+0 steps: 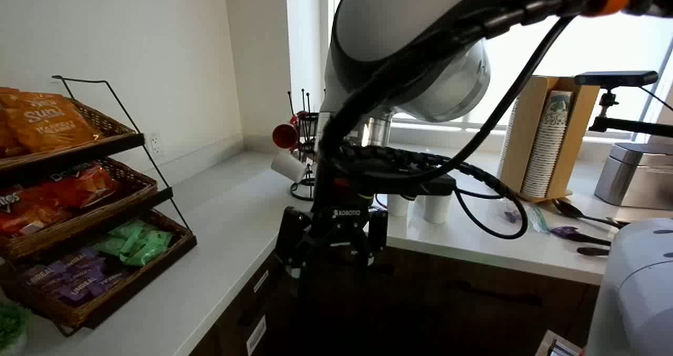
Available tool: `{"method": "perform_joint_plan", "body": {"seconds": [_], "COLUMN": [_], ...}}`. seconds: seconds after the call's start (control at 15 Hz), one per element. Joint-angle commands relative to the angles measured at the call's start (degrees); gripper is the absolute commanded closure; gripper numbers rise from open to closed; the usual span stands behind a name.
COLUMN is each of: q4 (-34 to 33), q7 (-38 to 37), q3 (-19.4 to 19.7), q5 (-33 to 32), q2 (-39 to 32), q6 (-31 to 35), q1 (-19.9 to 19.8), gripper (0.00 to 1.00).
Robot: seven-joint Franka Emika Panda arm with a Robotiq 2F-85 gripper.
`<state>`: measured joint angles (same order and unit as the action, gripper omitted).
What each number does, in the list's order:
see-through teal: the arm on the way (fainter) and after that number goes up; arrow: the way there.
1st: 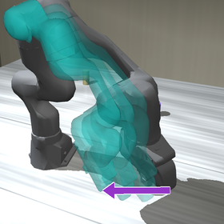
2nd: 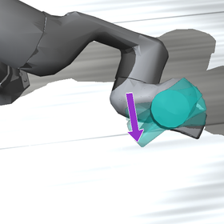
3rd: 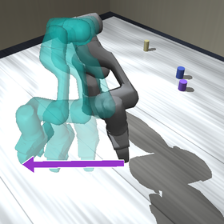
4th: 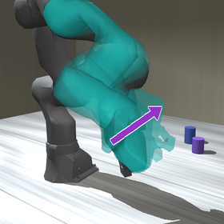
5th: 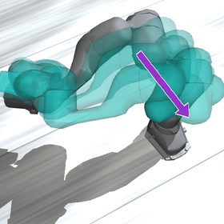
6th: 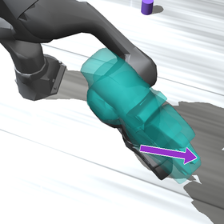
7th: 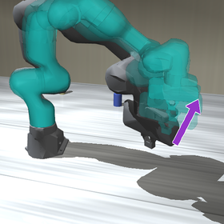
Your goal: Remove the paper cup from the mug and put it on the table
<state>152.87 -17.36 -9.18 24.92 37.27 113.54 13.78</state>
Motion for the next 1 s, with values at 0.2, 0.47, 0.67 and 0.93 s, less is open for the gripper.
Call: {"method": "perform_joint_plan", "body": {"seconds": [0.2, 0.47, 0.67, 0.93], "q4": [-0.13, 0.56, 3.39, 8.31], "q7": [0.49, -0.72, -3.17, -5.44], "q3": [-0.9, -0.21, 1.14, 4.5], "q5": [0.53, 0.67, -0.85, -4.06], "q2": [0.06, 0.58, 3.31, 7.03], "q6": [-0.38, -0.53, 0.12, 1.17], "q1": [-1.06, -2.17, -6.36, -14.59], "gripper": [0.0, 0.0, 0.0, 0.0]}}
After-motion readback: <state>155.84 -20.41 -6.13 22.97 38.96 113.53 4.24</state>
